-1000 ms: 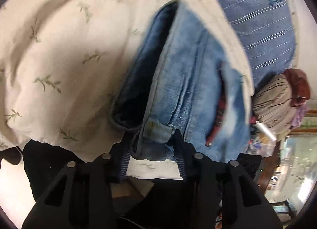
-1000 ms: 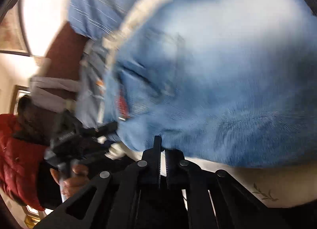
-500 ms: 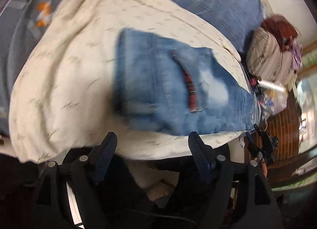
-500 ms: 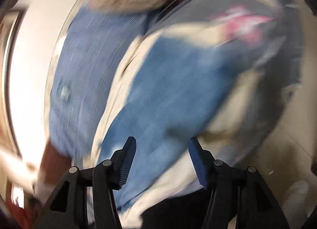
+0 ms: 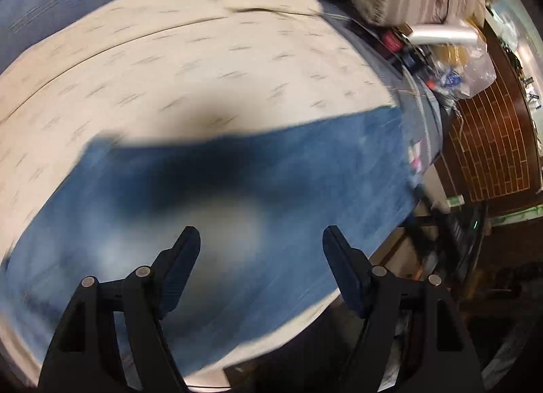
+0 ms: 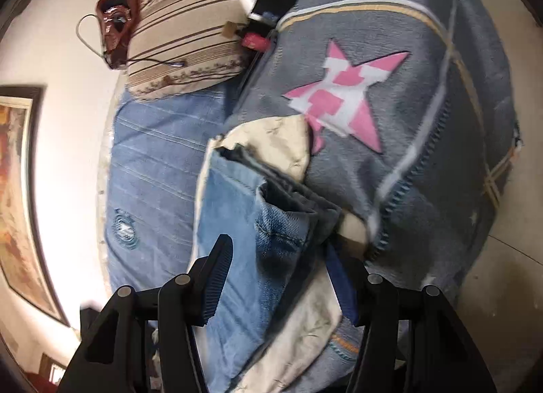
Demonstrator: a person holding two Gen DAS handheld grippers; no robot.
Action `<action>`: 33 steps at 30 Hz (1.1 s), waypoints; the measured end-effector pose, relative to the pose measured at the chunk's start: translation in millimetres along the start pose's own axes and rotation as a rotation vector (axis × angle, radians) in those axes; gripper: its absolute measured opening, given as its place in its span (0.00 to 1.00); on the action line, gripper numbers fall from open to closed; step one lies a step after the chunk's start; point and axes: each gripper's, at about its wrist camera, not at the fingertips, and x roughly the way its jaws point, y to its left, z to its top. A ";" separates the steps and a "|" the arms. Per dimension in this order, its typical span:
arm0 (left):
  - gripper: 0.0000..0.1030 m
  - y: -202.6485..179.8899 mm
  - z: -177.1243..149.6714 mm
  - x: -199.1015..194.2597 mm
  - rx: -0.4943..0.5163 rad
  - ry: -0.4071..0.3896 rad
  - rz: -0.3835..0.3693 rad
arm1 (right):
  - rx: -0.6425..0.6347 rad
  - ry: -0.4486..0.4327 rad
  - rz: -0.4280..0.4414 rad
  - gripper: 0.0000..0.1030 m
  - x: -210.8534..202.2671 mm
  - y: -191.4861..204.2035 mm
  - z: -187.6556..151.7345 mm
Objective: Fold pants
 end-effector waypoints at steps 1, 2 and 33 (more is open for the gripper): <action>0.72 -15.2 17.4 10.2 0.018 0.011 -0.004 | -0.009 0.009 0.009 0.56 1.4 1.5 -0.8; 0.72 -31.7 34.9 20.7 0.037 0.019 -0.002 | -0.046 0.012 -0.007 0.56 4.1 4.2 -2.3; 0.10 -153.9 88.8 114.0 0.508 0.064 -0.057 | -0.154 -0.031 -0.091 0.17 -3.7 2.7 -14.9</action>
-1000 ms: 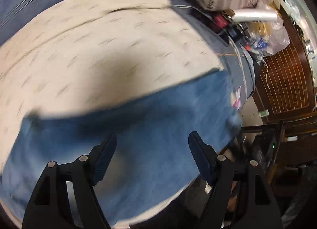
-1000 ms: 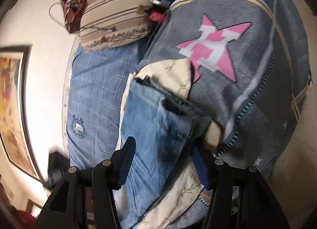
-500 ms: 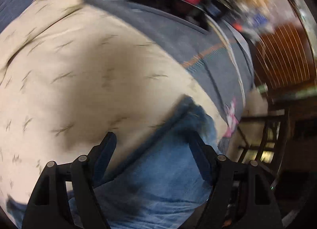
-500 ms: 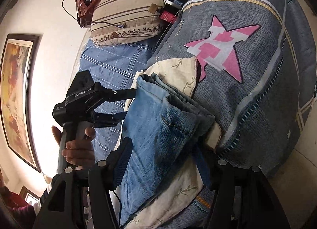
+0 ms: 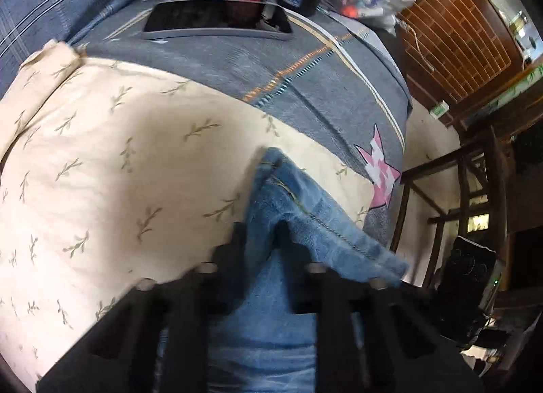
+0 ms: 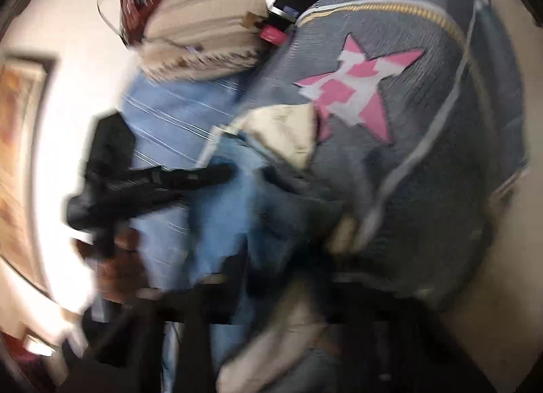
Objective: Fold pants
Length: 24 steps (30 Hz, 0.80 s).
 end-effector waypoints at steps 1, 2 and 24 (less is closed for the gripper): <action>0.09 2.2 -2.3 -6.4 -0.018 -0.018 -0.025 | -0.005 -0.004 -0.006 0.16 -2.9 3.1 0.3; 0.08 0.9 -4.1 -12.0 -0.024 -0.032 -0.041 | -0.036 -0.013 -0.014 0.16 -8.4 11.8 0.5; 0.15 107.3 -174.6 -115.8 -0.454 -0.195 -0.013 | -0.803 0.247 0.028 0.18 28.2 212.8 -159.9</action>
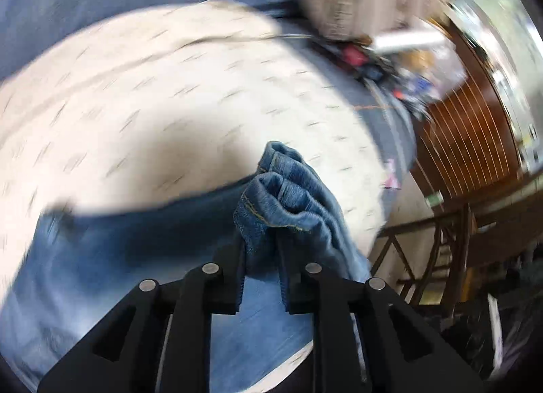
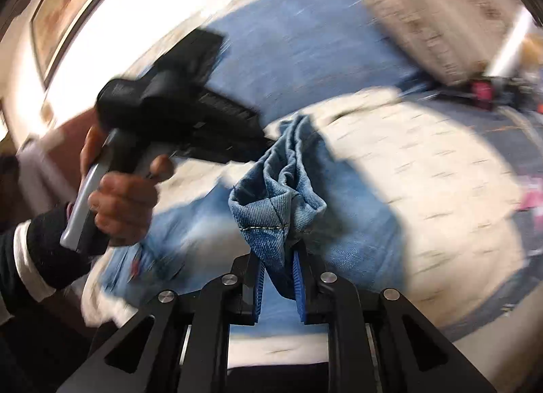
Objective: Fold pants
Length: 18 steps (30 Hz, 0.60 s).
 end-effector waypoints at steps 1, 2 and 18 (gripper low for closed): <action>0.16 13.0 -6.9 0.5 -0.041 0.007 0.008 | -0.022 0.037 0.013 0.20 9.9 9.0 -2.6; 0.16 27.4 -14.2 1.1 -0.091 0.013 0.019 | -0.039 0.083 0.030 0.22 22.5 16.9 -4.8; 0.49 113.5 -107.3 -31.4 -0.535 -0.075 -0.232 | 0.070 0.092 0.074 0.52 9.6 12.6 -10.2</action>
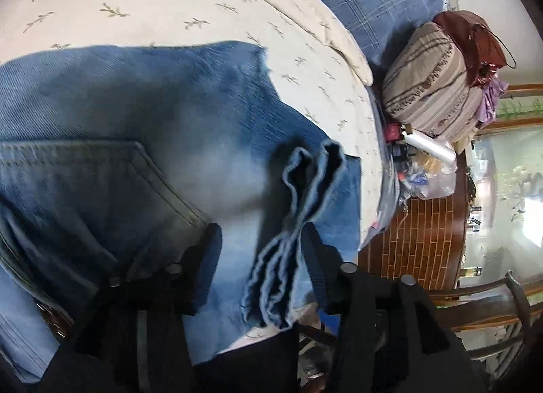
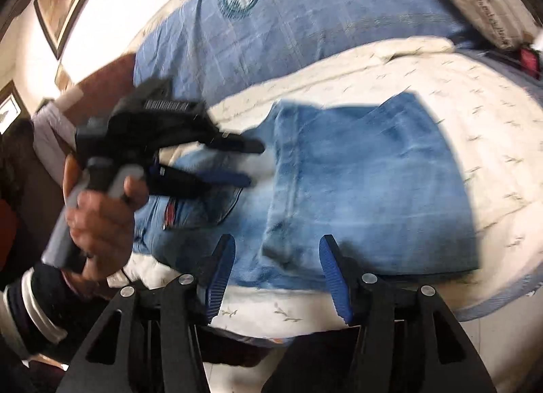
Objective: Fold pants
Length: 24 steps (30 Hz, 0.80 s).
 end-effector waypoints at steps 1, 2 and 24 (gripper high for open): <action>0.49 -2.7 -0.6 0.7 0.007 0.003 0.004 | 0.022 -0.026 -0.001 0.52 -7.8 -6.5 3.8; 0.49 -6.1 -1.2 2.6 0.014 0.005 0.008 | 0.045 -0.050 -0.008 0.53 -14.9 -14.2 9.4; 0.15 -41.5 11.3 21.9 0.074 -0.064 0.212 | -0.095 -0.031 -0.186 0.17 51.5 -87.6 113.4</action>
